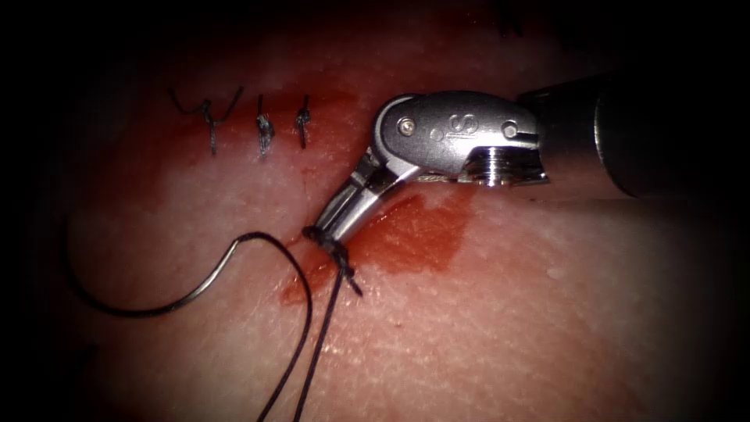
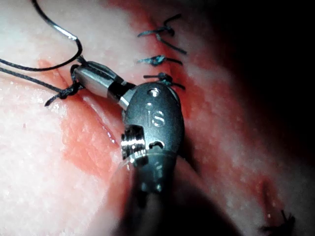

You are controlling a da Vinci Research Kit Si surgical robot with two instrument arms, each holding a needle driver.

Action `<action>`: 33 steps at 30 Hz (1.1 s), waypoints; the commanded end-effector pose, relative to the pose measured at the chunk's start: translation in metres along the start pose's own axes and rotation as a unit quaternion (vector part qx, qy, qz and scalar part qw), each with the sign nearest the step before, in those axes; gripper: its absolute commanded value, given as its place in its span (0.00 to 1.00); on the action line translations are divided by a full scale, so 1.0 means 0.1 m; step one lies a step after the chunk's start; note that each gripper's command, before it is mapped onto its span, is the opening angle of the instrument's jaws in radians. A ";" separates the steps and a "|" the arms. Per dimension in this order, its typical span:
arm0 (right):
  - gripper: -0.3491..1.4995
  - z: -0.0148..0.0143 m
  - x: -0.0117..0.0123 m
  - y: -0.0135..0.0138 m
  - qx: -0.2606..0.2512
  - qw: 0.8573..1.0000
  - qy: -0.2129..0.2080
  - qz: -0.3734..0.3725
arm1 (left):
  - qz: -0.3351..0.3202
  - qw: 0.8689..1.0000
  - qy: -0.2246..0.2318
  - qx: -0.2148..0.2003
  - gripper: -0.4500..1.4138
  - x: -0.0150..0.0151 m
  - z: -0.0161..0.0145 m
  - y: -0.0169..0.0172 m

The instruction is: Wound Closure

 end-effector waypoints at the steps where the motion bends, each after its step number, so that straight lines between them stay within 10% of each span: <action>1: 0.00 0.008 -0.005 0.013 -0.003 1.000 -0.001 -0.002 | 0.001 1.000 -0.001 -0.002 0.00 0.003 0.002 0.015; 33: 0.00 -0.026 -0.022 0.051 -0.100 0.994 -0.016 0.029 | 0.076 0.990 0.056 -0.108 0.00 0.041 -0.046 0.147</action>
